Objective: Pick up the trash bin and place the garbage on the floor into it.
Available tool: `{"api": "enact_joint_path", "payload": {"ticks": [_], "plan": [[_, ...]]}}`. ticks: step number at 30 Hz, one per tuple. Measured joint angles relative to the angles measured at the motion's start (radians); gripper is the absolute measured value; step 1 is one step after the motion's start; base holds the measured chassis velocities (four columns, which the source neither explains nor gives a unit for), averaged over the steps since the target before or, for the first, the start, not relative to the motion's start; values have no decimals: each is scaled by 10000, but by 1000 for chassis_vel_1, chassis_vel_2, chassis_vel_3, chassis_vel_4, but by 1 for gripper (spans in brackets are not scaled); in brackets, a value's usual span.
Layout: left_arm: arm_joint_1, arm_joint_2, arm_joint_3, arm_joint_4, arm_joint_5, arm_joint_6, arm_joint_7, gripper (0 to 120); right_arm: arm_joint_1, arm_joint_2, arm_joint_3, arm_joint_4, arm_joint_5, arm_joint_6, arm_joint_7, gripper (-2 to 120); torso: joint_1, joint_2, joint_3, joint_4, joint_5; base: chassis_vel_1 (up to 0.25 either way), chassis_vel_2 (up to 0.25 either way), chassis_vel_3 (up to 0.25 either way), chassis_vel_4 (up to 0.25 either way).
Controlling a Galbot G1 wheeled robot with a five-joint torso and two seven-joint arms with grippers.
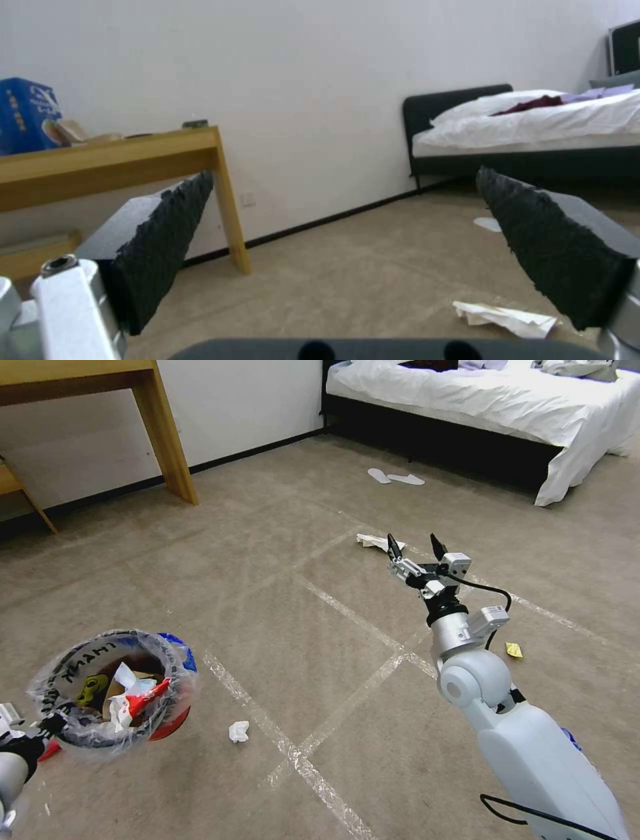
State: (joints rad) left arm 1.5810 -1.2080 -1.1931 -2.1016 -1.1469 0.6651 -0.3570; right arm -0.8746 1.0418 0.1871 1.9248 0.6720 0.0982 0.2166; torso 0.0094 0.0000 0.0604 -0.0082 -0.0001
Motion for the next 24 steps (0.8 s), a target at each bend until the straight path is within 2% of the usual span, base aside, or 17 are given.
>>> {"api": "enact_joint_path", "payload": {"ticks": [24], "plan": [[32,-122,-87,-109,-12,-1,-10,0,86,99,-136,-115,-40,0,22,100,0,0,2,0,1,0,0,0,0]]}}
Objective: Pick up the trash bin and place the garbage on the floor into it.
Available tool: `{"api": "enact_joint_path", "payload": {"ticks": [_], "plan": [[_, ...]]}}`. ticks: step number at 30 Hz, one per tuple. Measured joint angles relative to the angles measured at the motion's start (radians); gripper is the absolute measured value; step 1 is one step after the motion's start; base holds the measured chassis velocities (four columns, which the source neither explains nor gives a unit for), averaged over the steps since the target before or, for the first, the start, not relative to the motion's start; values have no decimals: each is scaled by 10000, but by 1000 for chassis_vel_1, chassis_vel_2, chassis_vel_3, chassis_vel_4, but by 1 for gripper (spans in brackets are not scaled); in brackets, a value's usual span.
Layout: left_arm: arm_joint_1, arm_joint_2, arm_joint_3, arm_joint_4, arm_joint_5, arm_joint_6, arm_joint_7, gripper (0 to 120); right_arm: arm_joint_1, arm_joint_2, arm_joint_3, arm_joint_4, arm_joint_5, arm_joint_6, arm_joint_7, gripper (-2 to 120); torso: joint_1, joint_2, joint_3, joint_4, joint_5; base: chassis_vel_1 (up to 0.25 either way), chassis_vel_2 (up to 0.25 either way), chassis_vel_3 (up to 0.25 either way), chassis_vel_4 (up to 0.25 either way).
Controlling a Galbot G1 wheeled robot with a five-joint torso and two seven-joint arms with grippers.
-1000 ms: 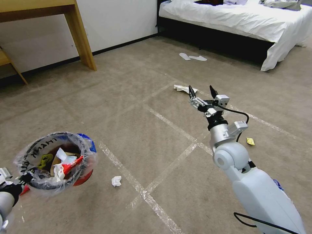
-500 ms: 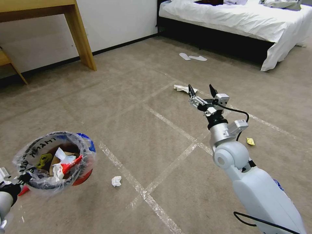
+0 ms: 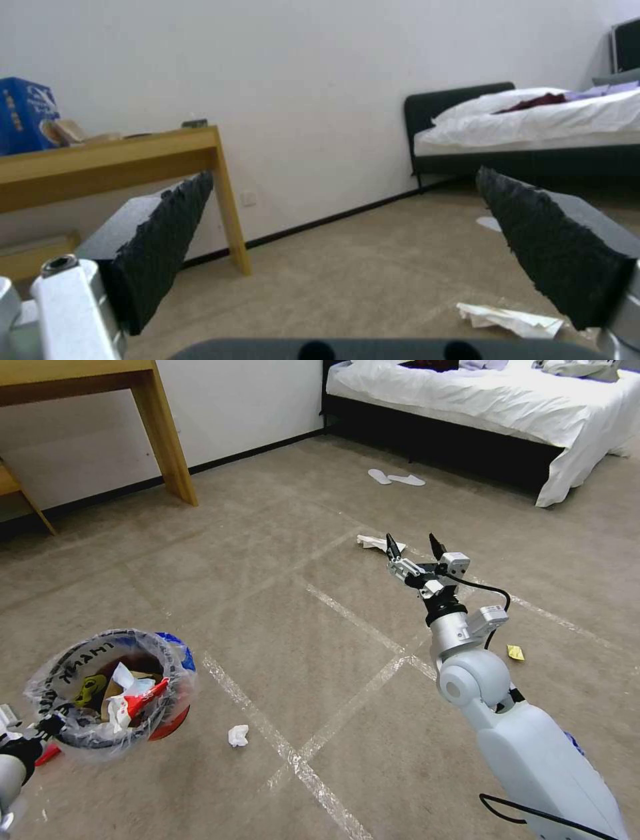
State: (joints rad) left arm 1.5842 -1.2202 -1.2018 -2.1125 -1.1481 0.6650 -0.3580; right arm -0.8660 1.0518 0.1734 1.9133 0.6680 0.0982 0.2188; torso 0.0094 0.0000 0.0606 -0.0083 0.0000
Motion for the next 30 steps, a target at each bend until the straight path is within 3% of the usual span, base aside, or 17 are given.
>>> {"api": "enact_joint_path", "payload": {"ticks": [13,20,30], "plan": [[-149,29,141,120,62,9,-40,0,559,-13,-779,-3,120,-579,53,100,0,0,0,0,-1,0,0,0,0],[-174,17,104,272,70,12,-38,0,809,405,-992,-333,-98,-594,126,100,0,0,-2,0,-1,0,0,0,0],[-186,11,65,298,72,18,-37,0,738,377,-894,-364,-258,-526,13,100,0,0,-2,0,-1,0,0,0,0]]}}
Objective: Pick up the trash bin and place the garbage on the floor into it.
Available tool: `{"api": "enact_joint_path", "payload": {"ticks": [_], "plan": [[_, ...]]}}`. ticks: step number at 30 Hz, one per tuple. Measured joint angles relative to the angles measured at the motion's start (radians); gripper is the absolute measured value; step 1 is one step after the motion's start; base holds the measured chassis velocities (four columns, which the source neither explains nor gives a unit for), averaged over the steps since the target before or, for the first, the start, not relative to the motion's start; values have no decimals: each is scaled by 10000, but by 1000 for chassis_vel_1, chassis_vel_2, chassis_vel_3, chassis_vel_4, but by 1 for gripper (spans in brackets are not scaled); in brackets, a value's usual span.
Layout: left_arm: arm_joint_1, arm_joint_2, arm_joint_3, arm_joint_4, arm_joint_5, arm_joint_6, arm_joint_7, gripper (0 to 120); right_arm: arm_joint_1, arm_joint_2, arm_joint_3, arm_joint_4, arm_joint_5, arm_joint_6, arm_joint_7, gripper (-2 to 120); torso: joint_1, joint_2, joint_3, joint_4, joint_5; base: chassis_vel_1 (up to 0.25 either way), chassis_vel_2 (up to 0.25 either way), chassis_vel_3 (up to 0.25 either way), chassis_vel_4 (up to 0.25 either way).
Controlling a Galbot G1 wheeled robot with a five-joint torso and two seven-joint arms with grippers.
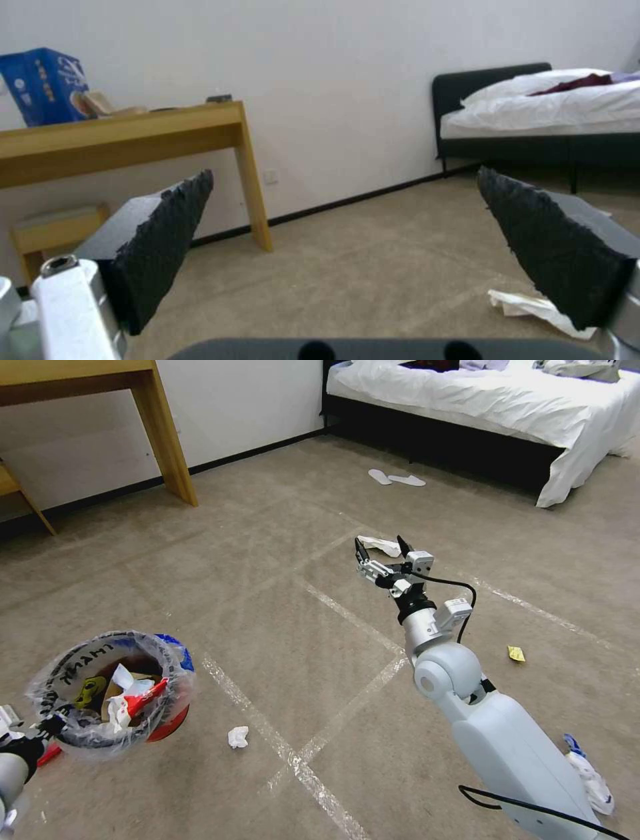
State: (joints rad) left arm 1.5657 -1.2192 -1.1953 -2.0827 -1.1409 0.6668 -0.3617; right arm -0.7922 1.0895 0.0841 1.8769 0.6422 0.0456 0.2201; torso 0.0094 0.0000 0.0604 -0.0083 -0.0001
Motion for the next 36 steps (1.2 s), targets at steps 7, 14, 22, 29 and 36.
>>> {"api": "enact_joint_path", "payload": {"ticks": [7,14,22,29,36], "plan": [[-12,-20,0,-8,-1,0,3,0,-84,29,104,11,18,87,-44,100,0,0,0,0,0,0,0,0,0],[-29,-83,15,-77,1,1,10,0,-282,9,310,84,20,242,-40,100,0,0,0,0,1,0,0,0,0],[-26,-206,-14,-226,-2,-1,21,0,-743,285,880,254,-302,403,-36,100,0,0,0,1,0,0,0,0,0],[49,-262,-53,-317,4,-8,47,0,-1650,575,1773,698,-899,503,0,100,0,-1,0,1,1,0,0,0,0],[49,-236,-93,-343,27,-27,83,0,-3239,1141,3569,2100,-1947,199,198,100,0,0,0,-1,1,0,0,0,0]]}}
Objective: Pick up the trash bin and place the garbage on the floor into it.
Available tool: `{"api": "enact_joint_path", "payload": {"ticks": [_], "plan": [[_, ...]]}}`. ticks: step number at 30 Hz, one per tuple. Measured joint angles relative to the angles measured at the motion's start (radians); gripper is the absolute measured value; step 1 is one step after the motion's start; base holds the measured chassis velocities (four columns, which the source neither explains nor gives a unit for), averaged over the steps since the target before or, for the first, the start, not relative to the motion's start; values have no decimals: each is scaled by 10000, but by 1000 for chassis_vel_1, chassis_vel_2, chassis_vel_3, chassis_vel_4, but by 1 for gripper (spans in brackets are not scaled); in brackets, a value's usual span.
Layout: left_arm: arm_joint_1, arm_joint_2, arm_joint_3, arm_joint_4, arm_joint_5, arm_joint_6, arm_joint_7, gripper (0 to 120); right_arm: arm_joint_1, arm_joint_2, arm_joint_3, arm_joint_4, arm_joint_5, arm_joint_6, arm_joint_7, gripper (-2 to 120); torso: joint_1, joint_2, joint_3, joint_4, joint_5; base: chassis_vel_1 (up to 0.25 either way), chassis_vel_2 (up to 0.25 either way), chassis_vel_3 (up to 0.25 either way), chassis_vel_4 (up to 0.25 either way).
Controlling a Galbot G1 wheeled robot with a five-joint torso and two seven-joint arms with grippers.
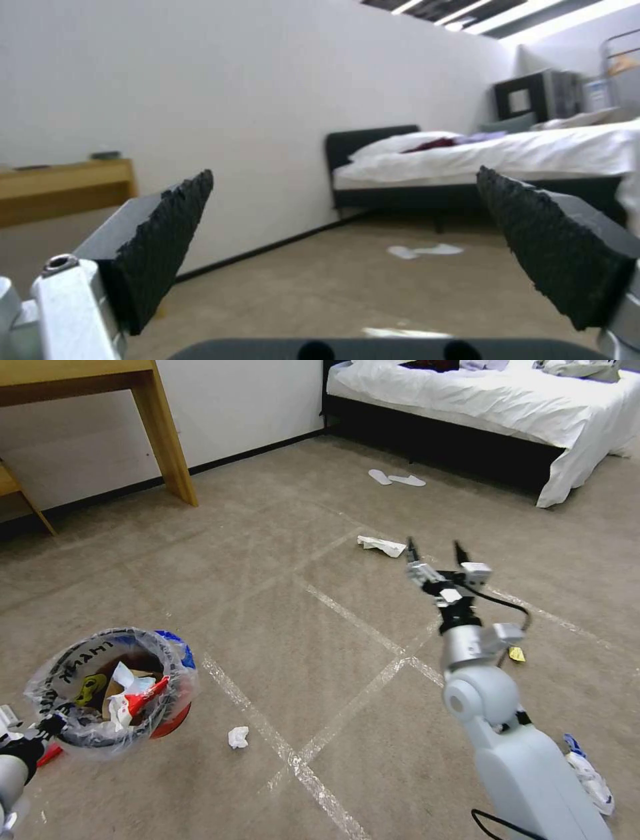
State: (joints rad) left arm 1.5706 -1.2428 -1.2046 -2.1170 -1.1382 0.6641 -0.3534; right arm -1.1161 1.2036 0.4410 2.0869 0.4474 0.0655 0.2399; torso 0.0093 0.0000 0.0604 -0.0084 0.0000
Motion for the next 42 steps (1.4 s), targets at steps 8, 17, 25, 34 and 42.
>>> {"api": "enact_joint_path", "payload": {"ticks": [8,17,25,34,42], "plan": [[-36,-28,90,-5,12,-3,8,0,-836,168,669,258,-435,210,-260,100,0,0,1,1,0,0,0,0,0],[28,-118,70,-36,73,-16,68,0,-949,159,653,136,-532,358,-296,100,0,0,1,1,-1,0,0,0,0],[114,-63,-8,-79,80,-40,86,0,-870,167,518,-1,-526,406,-330,100,0,0,0,2,0,0,0,0,0],[114,-84,-6,-59,92,-46,106,0,-836,103,473,-97,-532,448,-368,100,0,0,1,1,-1,-41,48,40,-48],[74,4,-26,-61,41,-55,110,0,-794,-15,408,-157,-508,477,-395,100,1,0,1,1,0,-61,80,55,-72]]}}
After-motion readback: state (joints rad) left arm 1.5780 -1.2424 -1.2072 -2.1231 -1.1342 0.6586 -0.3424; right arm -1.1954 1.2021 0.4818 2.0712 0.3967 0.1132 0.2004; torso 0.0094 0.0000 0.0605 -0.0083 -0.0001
